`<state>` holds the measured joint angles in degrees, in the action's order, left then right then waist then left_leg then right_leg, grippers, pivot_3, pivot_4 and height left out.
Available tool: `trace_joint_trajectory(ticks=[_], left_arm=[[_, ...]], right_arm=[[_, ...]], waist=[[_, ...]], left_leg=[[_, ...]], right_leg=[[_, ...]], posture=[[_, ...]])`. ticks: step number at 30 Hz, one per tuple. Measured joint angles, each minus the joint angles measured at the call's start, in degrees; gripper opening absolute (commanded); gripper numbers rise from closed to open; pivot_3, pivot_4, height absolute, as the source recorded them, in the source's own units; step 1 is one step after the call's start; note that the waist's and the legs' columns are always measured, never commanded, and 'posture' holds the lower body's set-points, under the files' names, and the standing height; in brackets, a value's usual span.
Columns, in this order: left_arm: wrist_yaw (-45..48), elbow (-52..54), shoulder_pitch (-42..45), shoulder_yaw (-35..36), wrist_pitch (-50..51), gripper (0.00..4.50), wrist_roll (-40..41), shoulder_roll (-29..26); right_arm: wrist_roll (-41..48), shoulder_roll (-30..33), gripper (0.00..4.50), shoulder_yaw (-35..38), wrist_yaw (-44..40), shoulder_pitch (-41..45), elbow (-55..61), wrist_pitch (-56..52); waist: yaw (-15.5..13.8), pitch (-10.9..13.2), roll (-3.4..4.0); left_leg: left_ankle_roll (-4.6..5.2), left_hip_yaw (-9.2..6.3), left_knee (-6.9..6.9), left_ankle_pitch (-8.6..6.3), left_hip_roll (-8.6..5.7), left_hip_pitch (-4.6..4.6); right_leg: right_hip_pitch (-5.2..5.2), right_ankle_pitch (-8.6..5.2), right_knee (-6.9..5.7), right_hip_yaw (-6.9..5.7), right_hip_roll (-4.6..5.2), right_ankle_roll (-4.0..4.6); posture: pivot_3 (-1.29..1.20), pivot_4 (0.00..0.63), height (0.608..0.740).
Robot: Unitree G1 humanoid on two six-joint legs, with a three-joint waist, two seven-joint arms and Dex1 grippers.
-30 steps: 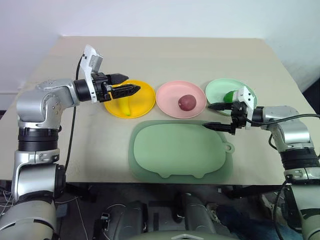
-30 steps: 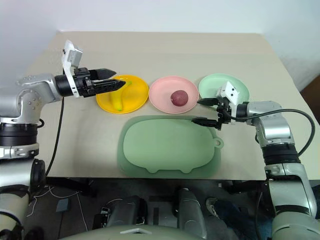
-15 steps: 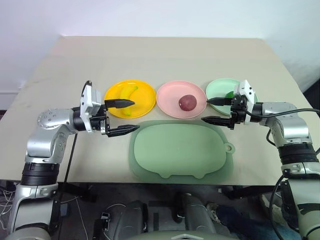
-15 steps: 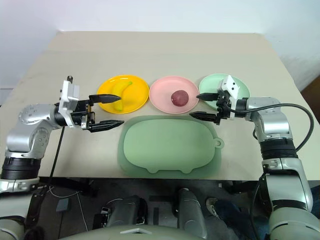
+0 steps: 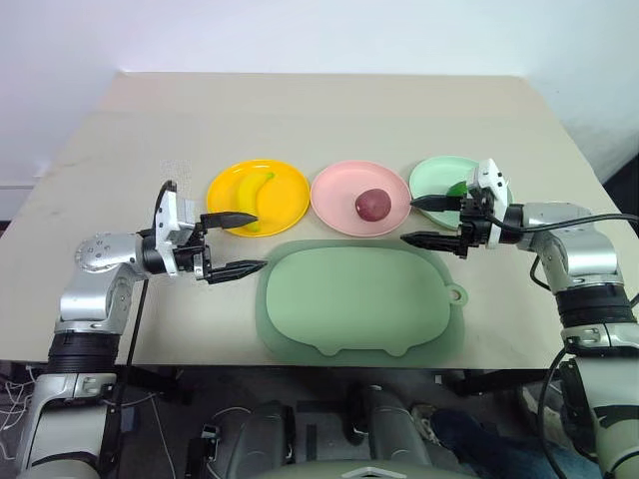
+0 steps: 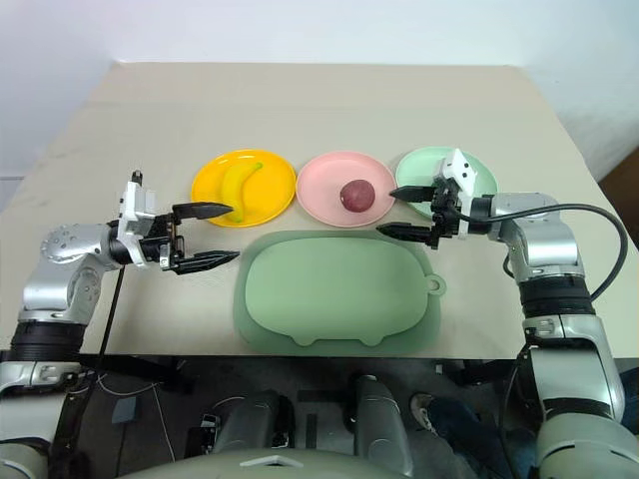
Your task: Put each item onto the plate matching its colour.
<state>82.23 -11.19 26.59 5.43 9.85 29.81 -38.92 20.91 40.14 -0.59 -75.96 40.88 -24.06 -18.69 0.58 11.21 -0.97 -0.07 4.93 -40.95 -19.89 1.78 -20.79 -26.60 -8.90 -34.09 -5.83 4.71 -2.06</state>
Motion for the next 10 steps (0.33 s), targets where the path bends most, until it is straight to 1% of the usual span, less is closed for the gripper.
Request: trace_joint_trajectory(ticks=[4,10], left_arm=[[1.5,0.23,1.31,1.09,2.82,4.46,2.92,-1.05],[1.5,2.05,0.64,2.22,4.95,4.46,4.23,-1.94]], right_arm=[[0.07,0.0,4.5,0.0,-1.06,0.67,-0.45,0.39],[0.16,0.0,4.5,0.0,-1.57,0.1,-0.36,0.34]], waist=[[0.02,0.0,0.0],[0.0,0.0,0.0]], left_leg=[[0.0,-0.03,0.0,0.0,0.0,-0.04],[-0.01,-0.02,0.0,0.0,0.0,-0.09]], right_leg=[[0.0,0.0,-0.01,-0.01,0.01,-0.01],[-0.03,0.0,-0.01,-0.03,0.01,-0.01]], posture=[[0.0,0.15,0.74],[0.0,0.15,0.74]])
